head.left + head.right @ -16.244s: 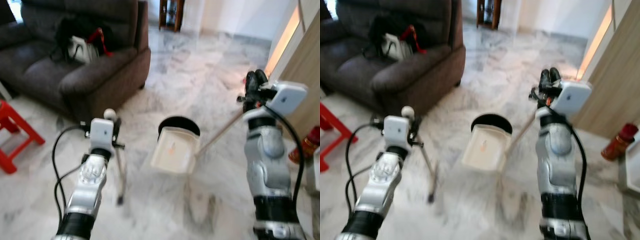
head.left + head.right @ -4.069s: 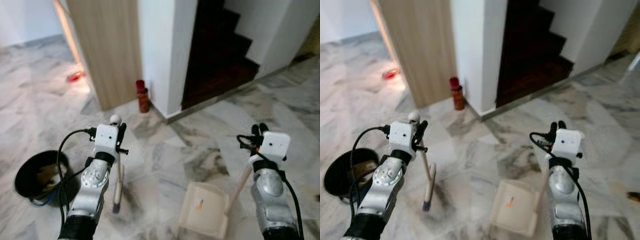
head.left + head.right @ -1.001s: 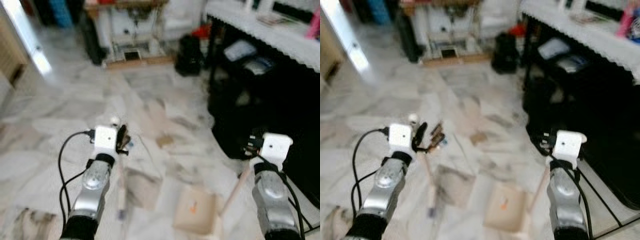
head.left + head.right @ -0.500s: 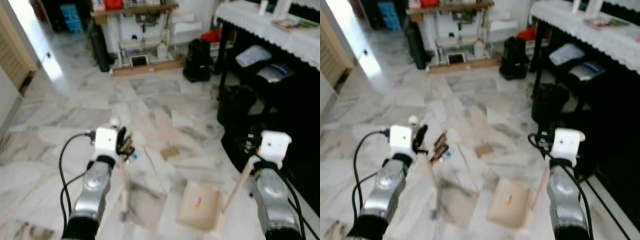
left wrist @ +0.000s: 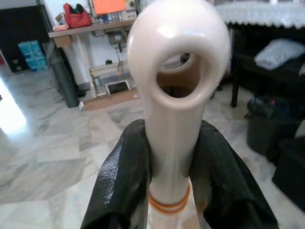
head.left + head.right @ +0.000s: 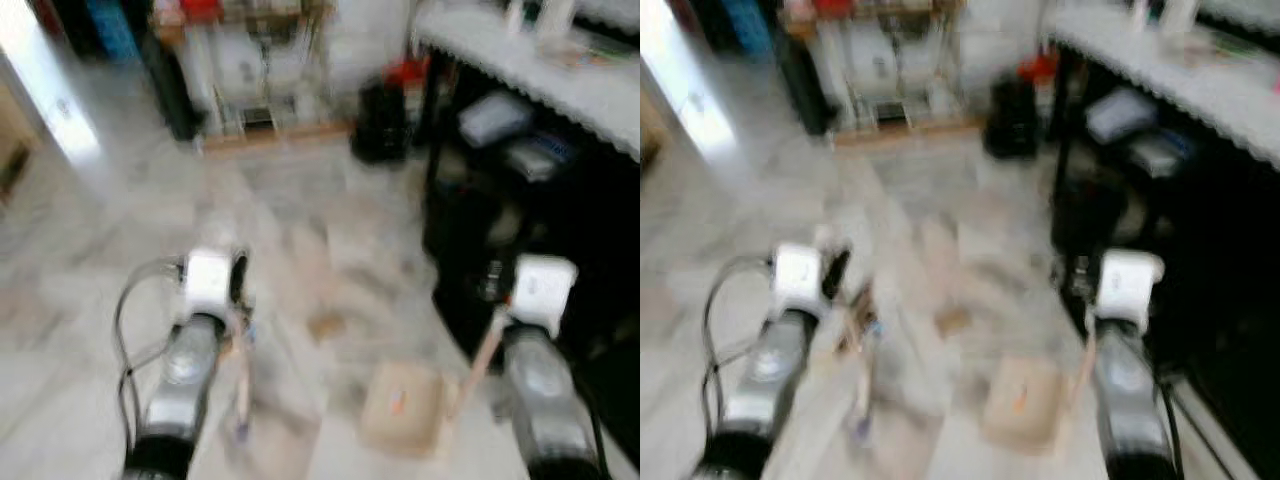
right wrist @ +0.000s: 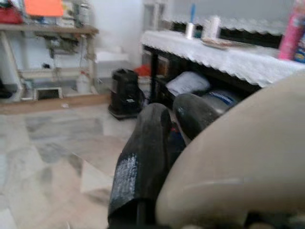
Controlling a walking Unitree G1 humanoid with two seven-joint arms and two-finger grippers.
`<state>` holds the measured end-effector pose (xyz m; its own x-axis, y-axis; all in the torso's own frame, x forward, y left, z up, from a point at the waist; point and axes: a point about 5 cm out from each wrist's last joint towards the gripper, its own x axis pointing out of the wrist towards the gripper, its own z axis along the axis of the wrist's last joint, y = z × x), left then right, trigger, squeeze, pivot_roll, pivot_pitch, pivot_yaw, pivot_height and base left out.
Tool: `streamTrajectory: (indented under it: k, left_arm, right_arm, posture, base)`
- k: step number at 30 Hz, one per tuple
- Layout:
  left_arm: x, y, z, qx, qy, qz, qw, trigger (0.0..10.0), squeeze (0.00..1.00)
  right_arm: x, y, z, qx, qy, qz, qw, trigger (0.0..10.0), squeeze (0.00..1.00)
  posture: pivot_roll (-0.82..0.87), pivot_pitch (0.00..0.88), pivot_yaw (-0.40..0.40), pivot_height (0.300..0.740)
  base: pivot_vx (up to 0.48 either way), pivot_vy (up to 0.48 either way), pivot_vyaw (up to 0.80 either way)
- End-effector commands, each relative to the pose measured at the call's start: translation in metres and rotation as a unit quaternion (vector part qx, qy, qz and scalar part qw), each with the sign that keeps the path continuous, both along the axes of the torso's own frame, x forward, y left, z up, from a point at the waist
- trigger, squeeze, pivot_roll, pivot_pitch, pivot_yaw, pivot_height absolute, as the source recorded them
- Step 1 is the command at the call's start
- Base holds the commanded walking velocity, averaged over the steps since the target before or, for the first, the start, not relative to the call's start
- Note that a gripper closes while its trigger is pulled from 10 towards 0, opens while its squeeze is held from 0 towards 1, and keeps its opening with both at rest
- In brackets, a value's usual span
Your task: Sweep floor
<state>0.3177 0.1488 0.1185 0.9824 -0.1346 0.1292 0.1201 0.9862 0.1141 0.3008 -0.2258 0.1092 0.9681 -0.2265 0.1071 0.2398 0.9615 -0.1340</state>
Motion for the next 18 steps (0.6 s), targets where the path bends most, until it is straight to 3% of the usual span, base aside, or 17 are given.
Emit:
streamTrajectory:
  k: [1,7,10,18]
  left_arm:
    - [0.0016,0.0089,0.0133,0.007,-0.033,0.012,0.999,10.0,0.0]
    - [0.0022,0.0083,0.0138,0.008,-0.034,0.011,0.999,10.0,0.0]
    - [0.003,0.0081,0.0148,0.007,-0.035,0.01,0.999,10.0,0.0]
    - [0.0027,0.0102,0.0148,0.008,-0.035,0.013,0.999,10.0,0.0]
  right_arm:
    - [0.0055,0.006,0.0166,-0.004,-0.039,0.011,0.999,10.0,0.0]
    - [0.0056,0.0074,0.0166,-0.011,-0.039,0.015,0.999,10.0,0.0]
    - [0.0062,0.0082,0.0172,-0.012,-0.041,0.018,0.999,10.0,0.0]
    - [0.0063,0.0068,0.0184,-0.006,-0.045,0.015,0.999,10.0,0.0]
  posture:
    - [-0.12,0.0,0.004,0.74]
    - [-0.12,0.0,0.007,0.74]
    - [-0.12,0.0,0.007,0.74]
    - [-0.12,0.0,0.006,0.74]
  base:
    - [0.416,0.0,0.0]
    - [0.416,0.0,0.0]
    - [0.416,0.0,0.71]
    - [0.416,0.0,0.0]
